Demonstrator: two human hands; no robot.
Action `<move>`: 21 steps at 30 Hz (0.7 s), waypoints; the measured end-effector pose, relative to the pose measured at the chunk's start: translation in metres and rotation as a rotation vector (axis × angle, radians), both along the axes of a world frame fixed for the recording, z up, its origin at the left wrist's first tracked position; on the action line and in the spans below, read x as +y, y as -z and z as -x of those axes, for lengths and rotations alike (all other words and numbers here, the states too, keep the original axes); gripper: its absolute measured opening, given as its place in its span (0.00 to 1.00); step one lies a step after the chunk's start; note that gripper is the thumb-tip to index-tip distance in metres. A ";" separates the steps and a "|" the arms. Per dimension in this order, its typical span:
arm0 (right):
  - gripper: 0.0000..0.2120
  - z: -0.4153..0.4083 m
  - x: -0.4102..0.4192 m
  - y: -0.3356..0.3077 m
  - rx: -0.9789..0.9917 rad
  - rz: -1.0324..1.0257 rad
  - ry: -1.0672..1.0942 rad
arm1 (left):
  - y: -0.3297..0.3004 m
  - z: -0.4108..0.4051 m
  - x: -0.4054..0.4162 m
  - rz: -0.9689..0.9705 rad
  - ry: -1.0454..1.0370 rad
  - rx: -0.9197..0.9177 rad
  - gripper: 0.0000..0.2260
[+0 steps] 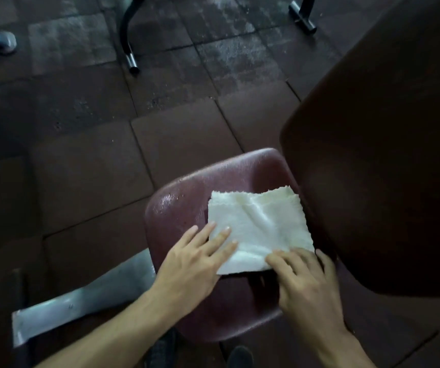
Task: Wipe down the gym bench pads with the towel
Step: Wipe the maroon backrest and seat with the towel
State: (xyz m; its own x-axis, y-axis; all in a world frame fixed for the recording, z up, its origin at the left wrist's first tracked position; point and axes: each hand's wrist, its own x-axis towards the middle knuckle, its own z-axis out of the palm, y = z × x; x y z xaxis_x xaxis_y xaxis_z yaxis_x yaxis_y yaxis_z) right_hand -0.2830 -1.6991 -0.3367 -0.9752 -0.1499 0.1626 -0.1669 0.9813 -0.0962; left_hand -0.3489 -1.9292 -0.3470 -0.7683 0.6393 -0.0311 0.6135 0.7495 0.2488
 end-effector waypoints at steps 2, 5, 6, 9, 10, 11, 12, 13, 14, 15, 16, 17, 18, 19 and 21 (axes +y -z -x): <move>0.19 -0.001 -0.007 -0.006 -0.008 0.000 -0.001 | 0.000 -0.001 -0.003 -0.013 -0.018 0.019 0.36; 0.18 -0.007 -0.014 -0.010 0.000 0.015 0.013 | -0.004 0.010 -0.008 0.005 -0.034 0.036 0.34; 0.18 -0.012 -0.018 -0.008 0.018 0.012 0.043 | -0.006 0.016 -0.009 0.012 -0.043 0.043 0.33; 0.15 -0.029 -0.051 -0.009 0.008 0.118 0.209 | -0.013 0.037 -0.006 -0.011 -0.027 0.153 0.30; 0.15 -0.030 -0.067 -0.010 -0.016 0.197 0.256 | -0.016 0.047 -0.002 -0.034 -0.002 0.219 0.29; 0.16 -0.028 -0.085 -0.017 -0.063 0.318 0.280 | -0.019 0.058 0.002 -0.055 0.025 0.279 0.27; 0.17 -0.022 -0.101 -0.025 -0.123 0.503 0.303 | -0.024 0.069 0.007 -0.072 0.035 0.324 0.25; 0.18 -0.014 -0.113 -0.030 -0.163 0.658 0.333 | -0.030 0.078 0.012 -0.097 -0.003 0.339 0.23; 0.18 -0.007 -0.117 -0.033 -0.219 0.758 0.349 | -0.037 0.084 0.015 -0.143 -0.102 0.297 0.22; 0.17 0.001 -0.115 -0.035 -0.211 0.746 0.336 | -0.042 0.090 0.016 -0.205 -0.259 0.196 0.22; 0.17 0.010 -0.107 -0.034 -0.139 0.664 0.329 | -0.046 0.093 0.016 -0.273 -0.458 0.034 0.22; 0.16 0.018 -0.093 -0.030 -0.071 0.563 0.352 | -0.048 0.093 0.012 -0.363 -0.660 -0.135 0.22; 0.18 0.023 -0.076 -0.025 -0.068 0.483 0.416 | -0.048 0.088 0.006 -0.452 -0.822 -0.259 0.20; 0.21 0.027 -0.062 -0.026 -0.170 0.489 0.511 | -0.046 0.077 0.001 -0.486 -0.907 -0.338 0.16; 0.30 0.024 -0.045 -0.031 -0.434 0.643 0.655 | -0.042 0.038 -0.005 -0.382 -0.896 -0.441 0.14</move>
State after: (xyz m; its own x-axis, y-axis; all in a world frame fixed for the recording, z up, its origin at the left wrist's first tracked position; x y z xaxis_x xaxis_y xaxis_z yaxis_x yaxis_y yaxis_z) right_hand -0.3065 -1.7440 -0.3059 -0.8282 0.4267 -0.3634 0.5601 0.6078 -0.5629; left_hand -0.3868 -1.9338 -0.3050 -0.9325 -0.1261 -0.3384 -0.3236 0.7080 0.6277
